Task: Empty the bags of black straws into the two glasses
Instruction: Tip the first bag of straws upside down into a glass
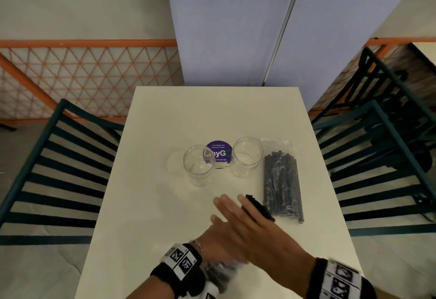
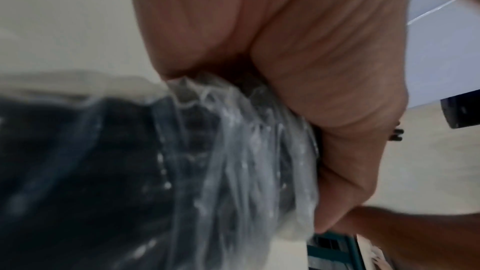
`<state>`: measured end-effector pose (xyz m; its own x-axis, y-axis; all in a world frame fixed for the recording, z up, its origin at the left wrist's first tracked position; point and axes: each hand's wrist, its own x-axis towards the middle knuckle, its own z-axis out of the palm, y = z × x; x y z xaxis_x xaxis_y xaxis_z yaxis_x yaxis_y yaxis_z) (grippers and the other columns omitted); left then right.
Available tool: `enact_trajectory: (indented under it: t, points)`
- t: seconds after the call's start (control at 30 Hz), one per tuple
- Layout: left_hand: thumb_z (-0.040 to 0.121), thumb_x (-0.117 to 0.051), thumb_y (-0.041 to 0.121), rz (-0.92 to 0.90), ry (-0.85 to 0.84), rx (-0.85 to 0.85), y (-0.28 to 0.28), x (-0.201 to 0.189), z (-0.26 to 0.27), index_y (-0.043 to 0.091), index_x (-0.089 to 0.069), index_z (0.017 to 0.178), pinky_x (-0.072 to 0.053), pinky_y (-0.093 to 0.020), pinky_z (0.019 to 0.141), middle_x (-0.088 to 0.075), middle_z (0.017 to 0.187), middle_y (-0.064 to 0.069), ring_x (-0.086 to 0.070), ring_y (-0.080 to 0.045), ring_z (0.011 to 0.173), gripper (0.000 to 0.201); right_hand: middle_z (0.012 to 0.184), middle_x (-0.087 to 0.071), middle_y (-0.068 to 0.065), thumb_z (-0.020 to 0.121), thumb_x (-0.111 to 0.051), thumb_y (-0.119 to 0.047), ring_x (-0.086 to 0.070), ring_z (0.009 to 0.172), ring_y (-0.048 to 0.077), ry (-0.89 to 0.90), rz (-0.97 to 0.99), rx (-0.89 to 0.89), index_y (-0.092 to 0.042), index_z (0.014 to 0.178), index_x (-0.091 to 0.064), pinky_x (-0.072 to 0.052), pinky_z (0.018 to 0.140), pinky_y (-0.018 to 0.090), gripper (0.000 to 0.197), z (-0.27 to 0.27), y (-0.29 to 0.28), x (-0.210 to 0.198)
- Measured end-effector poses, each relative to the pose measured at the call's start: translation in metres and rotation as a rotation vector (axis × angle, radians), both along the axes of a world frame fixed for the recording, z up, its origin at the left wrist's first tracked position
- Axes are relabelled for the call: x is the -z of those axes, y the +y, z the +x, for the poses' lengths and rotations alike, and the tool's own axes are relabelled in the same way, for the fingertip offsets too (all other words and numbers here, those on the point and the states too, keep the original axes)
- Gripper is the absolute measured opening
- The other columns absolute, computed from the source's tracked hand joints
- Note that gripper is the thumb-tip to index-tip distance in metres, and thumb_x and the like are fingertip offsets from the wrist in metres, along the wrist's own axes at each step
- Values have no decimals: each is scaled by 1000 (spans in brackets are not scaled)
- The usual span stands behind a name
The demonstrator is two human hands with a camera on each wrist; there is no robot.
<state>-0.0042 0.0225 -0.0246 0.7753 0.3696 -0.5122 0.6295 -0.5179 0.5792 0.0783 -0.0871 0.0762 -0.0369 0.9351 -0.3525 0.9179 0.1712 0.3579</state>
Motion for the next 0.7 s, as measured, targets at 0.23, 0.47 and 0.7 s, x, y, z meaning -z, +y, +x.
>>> enact_trajectory:
  t: [0.23,0.47,0.7]
  points:
    - [53,-86,40,-616,118,-30,28,-30,-33,32,-75,76,-59,-43,89,-71,86,12,-65,-11,87,28,124,-67,16,75,-86,-39,-59,127,44,148,-67,-21,-12,144,-51,-4,125,64,82,18,3,41]
    - [84,-86,41,-782,-33,-51,50,-58,-48,30,-67,125,-55,-30,104,-76,119,8,-69,-8,109,46,91,-65,-5,61,-85,-37,-61,79,19,452,69,3,-26,108,-57,-58,90,38,55,39,23,36]
    - [84,-77,62,-1272,-424,-243,128,-75,-86,7,-38,162,-37,-63,121,-41,165,-24,-41,-49,150,103,90,-70,-13,67,-79,-46,-64,78,8,829,286,404,-32,106,-65,-40,72,15,44,64,60,-1]
